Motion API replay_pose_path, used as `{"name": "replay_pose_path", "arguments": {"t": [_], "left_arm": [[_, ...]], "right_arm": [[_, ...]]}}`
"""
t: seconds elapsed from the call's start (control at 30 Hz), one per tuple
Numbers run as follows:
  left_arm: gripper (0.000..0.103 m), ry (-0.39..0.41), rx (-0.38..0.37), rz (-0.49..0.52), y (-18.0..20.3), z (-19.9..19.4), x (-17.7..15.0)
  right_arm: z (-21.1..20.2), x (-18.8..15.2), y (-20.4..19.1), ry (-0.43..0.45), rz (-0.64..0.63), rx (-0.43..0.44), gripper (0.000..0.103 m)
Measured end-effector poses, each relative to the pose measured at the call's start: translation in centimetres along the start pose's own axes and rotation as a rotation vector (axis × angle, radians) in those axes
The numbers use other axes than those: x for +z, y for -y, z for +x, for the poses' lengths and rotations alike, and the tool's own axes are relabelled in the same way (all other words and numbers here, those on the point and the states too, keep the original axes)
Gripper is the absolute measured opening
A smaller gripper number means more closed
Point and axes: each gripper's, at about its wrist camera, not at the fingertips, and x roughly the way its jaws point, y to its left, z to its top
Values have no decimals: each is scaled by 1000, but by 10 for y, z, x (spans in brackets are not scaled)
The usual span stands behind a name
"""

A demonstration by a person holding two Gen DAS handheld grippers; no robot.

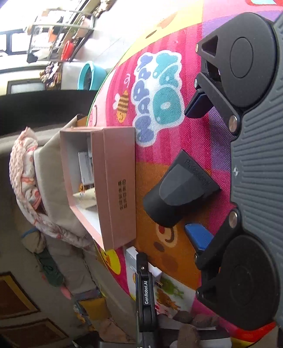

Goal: Organize rigid objects
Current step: 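Grasp the white multi-port charger with the left tool while the right tool holds the nozzle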

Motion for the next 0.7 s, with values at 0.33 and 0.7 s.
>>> {"name": "replay_pose_path", "arguments": {"t": [0.33,0.7], "left_arm": [[53,-79,-290,29,18,-62,-49],[53,-111,-328,23,16,-72,-58]], "right_arm": [[-16,1,-37,-26,-382,-49,103],[34,33,-44,-108,-408,-16,51]]}}
